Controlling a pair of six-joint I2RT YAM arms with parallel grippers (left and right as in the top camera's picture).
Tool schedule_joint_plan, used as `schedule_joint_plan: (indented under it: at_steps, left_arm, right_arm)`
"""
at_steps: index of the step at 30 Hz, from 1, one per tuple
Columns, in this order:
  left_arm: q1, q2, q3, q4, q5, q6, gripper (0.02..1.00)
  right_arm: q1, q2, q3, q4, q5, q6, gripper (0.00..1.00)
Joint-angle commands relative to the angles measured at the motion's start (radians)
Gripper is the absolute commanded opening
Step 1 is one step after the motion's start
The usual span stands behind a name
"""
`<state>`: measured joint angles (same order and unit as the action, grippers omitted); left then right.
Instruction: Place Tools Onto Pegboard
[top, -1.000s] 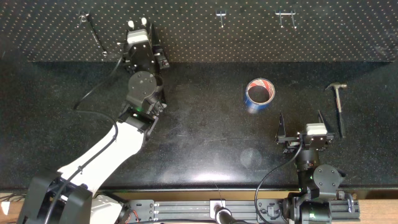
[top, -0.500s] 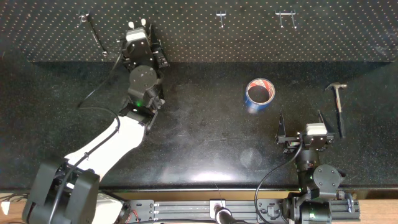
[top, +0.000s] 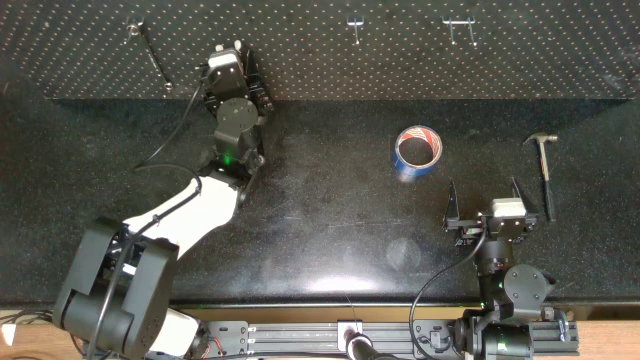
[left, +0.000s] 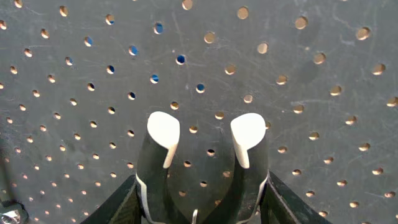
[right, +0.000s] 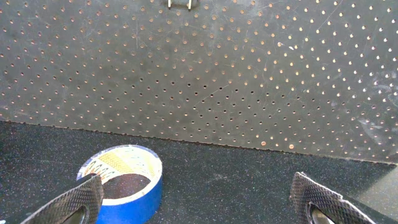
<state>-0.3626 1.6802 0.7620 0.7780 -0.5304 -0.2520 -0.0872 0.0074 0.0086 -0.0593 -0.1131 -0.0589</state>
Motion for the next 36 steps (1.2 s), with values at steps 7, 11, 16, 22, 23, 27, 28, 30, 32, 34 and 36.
schedule_joint_plan:
  at_steps: [7,11,16,22,23,27,28,30,32,34,36]
  left_arm:
    - [0.022,-0.356,0.063,-0.592,0.073,-0.006,0.993]
    - [0.074,-1.013,-0.018,-1.151,0.272,-0.006,0.993]
    - [0.225,-1.490,-0.446,-1.039,0.500,-0.003,0.996]
    - [0.309,-1.677,-0.756,-0.745,0.538,-0.003,0.993]
    - [0.324,-1.673,-0.756,-0.767,0.543,-0.003,0.993]
    - [0.322,-1.678,-0.756,-0.858,0.542,-0.002,0.993]
    - [0.322,-1.678,-0.756,-0.858,0.542,-0.002,0.993]
    - [0.322,-1.677,-0.756,-0.858,0.542,-0.002,0.993]
    - [0.322,-1.677,-0.756,-0.858,0.542,-0.002,0.993]
    - [0.322,-1.677,-0.756,-0.858,0.542,-0.002,0.993]
    - [0.322,-1.677,-0.756,-0.858,0.542,-0.002,0.993]
  right_arm:
    - [-0.003,-0.006,-0.004,-0.003,0.001,-0.006,0.987]
    - [-0.003,-0.006,-0.004,-0.003,0.001,-0.006,0.987]
    - [-0.003,-0.006,-0.004,-0.002,0.001,-0.006,0.987]
    - [-0.003,-0.006,-0.004,-0.002,0.001,-0.006,0.987]
    - [-0.003,-0.006,-0.004,-0.003,0.001,-0.006,0.987]
    - [-0.003,-0.006,-0.004,-0.002,0.001,-0.006,0.987]
    - [-0.003,-0.006,-0.004,-0.003,0.001,-0.006,0.987]
    - [-0.003,-0.006,-0.004,-0.003,0.001,-0.006,0.987]
    - [-0.003,-0.006,-0.004,-0.003,0.001,-0.006,0.987]
    - [-0.003,-0.006,-0.004,-0.002,0.001,-0.006,0.987]
    - [-0.003,-0.006,-0.004,-0.002,0.001,-0.006,0.987]
